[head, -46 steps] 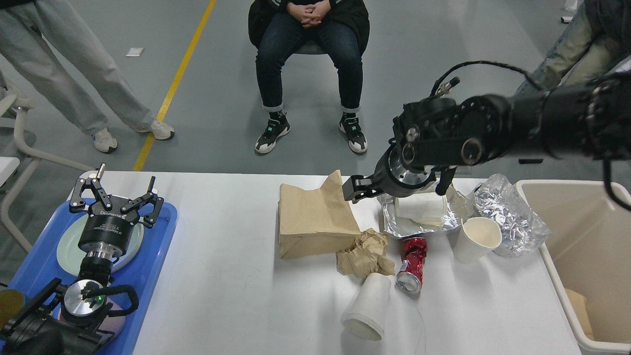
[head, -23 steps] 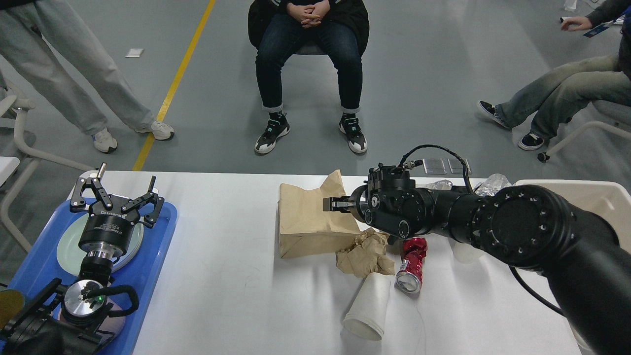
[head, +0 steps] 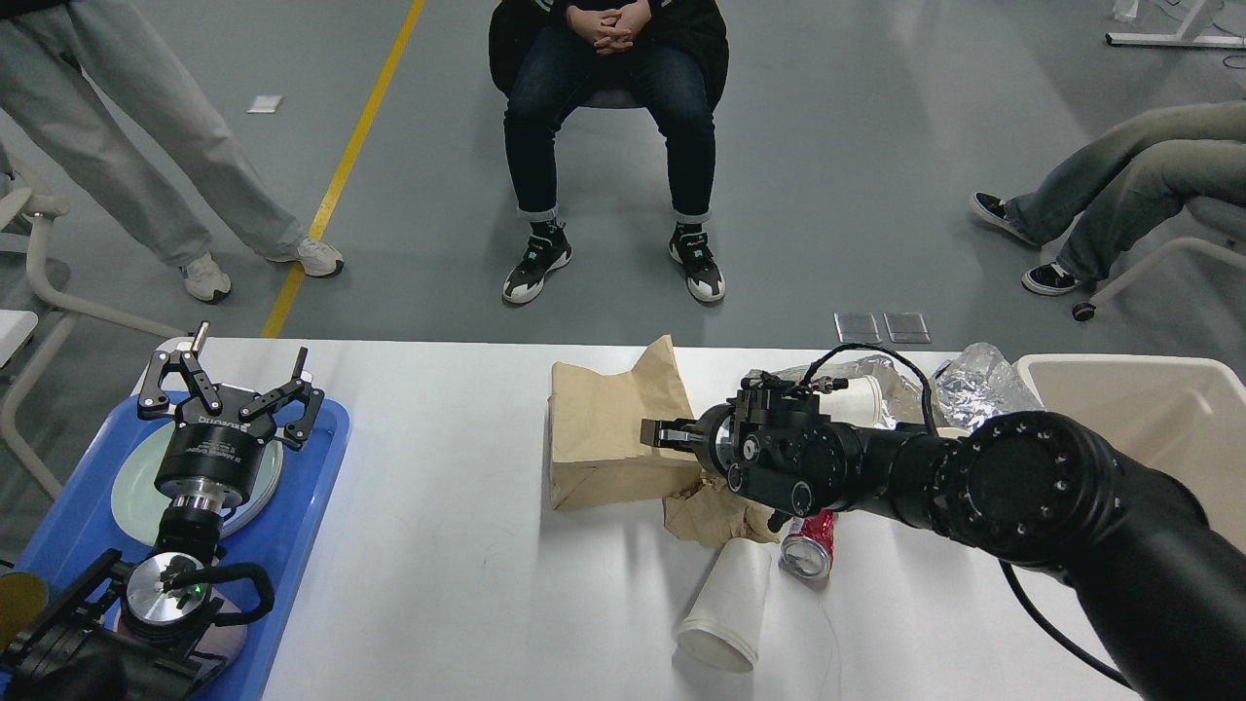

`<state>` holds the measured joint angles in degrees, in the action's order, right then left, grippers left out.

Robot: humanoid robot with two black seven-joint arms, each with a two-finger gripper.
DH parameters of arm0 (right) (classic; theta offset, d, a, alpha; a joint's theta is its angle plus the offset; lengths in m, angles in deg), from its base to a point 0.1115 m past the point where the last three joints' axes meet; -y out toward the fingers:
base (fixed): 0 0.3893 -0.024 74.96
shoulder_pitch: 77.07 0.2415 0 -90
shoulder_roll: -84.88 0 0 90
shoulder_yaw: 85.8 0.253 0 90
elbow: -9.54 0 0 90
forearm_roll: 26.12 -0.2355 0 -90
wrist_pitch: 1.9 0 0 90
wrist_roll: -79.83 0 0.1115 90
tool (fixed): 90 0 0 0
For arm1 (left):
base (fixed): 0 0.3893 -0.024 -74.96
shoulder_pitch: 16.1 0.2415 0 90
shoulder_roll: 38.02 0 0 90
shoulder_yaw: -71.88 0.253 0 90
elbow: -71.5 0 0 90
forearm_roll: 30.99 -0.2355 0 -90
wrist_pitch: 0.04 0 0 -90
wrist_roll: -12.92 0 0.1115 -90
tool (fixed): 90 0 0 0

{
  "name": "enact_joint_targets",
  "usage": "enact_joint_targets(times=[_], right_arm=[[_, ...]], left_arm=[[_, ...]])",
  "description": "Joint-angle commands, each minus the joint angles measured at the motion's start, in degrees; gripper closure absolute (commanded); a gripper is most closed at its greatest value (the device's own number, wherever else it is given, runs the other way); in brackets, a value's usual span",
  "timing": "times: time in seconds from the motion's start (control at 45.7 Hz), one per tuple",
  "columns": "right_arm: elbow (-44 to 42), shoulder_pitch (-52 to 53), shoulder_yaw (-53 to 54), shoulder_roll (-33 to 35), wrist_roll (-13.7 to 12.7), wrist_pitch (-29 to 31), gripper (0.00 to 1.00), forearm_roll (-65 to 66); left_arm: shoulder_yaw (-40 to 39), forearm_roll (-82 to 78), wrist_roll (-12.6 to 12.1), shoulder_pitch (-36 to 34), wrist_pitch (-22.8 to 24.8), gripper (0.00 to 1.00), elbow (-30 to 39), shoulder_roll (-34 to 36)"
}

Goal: Tidy desktop
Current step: 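Close the right gripper on the top of the brown paper bag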

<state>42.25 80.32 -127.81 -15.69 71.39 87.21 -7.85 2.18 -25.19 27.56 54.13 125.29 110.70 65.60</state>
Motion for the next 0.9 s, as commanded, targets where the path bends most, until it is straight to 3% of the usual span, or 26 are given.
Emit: enact_joint_targets(times=[0.0, 0.044, 0.109, 0.175, 0.875], right_arm=[[0.3, -0.3, 0.0, 0.0, 0.0, 0.0, 0.31, 0.0], [0.7, -0.3, 0.0, 0.0, -0.1, 0.0, 0.48, 0.1], [1.0, -0.7, 0.1, 0.0, -0.4, 0.1, 0.85, 0.0], [1.0, -0.9, 0.1, 0.0, -0.6, 0.1, 1.0, 0.0], [1.6, 0.0, 2.7, 0.0, -1.1, -0.1, 1.0, -0.8]], left_arm=[[0.0, 0.0, -0.1, 0.0, 0.0, 0.04, 0.0, 0.0], [0.0, 0.0, -0.1, 0.0, 0.0, 0.04, 0.0, 0.0], [0.0, 0.0, -0.1, 0.0, 0.0, 0.04, 0.0, 0.0], [-0.1, 0.0, -0.1, -0.1, 0.0, 0.04, 0.0, 0.0], [0.0, 0.0, -0.1, -0.1, 0.0, 0.04, 0.0, 0.0]])
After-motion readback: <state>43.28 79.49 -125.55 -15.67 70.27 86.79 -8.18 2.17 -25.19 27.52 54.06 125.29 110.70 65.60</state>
